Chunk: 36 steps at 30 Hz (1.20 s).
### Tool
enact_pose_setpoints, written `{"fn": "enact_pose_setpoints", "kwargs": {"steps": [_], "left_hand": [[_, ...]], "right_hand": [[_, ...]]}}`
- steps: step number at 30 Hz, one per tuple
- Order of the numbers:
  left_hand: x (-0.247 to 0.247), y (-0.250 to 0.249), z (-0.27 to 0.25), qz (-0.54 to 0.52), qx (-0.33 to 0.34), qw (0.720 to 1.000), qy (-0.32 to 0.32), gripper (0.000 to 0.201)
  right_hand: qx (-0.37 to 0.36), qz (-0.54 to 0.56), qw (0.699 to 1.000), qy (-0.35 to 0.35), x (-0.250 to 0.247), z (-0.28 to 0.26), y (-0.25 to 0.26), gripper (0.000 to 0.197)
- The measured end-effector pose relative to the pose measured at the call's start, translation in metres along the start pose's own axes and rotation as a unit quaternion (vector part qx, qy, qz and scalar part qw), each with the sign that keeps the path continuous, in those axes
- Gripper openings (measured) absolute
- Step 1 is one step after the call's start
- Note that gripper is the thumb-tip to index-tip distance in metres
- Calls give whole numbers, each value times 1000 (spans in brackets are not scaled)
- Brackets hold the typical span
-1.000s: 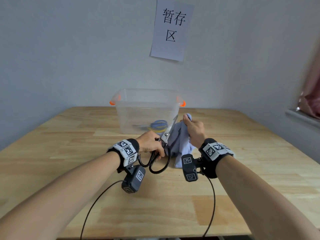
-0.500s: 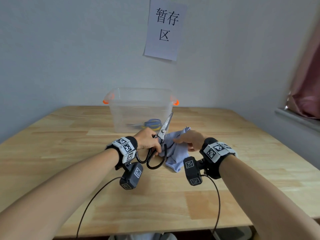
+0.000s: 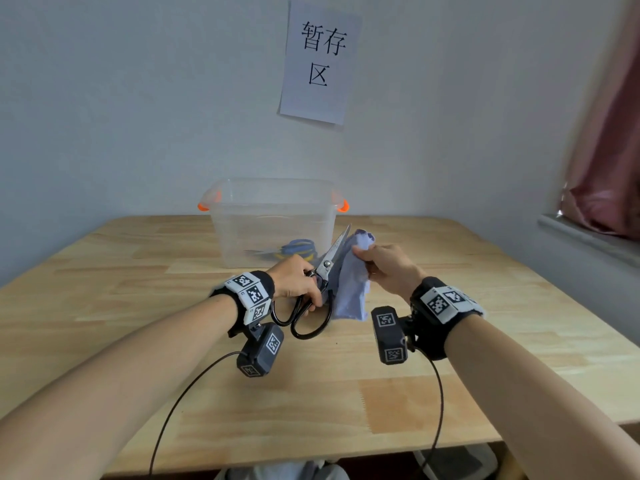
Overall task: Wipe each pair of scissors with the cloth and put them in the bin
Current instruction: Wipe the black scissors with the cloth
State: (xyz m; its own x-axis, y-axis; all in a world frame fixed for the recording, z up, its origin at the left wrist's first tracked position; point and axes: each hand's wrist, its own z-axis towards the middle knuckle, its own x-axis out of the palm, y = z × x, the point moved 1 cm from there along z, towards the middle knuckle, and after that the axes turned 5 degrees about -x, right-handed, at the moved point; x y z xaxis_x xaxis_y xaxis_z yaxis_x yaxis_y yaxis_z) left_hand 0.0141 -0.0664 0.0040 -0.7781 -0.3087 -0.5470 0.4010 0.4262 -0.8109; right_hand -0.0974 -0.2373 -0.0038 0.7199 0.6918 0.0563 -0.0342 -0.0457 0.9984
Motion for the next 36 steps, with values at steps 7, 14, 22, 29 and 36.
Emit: {"fn": "enact_pose_setpoints", "kwargs": {"steps": [7, 14, 22, 29, 36], "left_hand": [[5, -1, 2, -1, 2, 1000, 15, 32], [7, -5, 2, 2, 7, 999, 33, 33], [8, -7, 2, 60, 15, 997, 35, 33], [9, -7, 4, 47, 20, 998, 35, 33], [10, -12, 7, 88, 26, 995, 27, 27]], "right_hand": [[9, 155, 982, 107, 7, -7, -11, 26], [-17, 171, 979, 113, 8, -6, -20, 22], [-42, 36, 991, 125, 15, -6, -27, 60], [-45, 51, 992, 108, 20, -12, -30, 63], [-72, 49, 996, 19, 21, -7, -32, 19]]}}
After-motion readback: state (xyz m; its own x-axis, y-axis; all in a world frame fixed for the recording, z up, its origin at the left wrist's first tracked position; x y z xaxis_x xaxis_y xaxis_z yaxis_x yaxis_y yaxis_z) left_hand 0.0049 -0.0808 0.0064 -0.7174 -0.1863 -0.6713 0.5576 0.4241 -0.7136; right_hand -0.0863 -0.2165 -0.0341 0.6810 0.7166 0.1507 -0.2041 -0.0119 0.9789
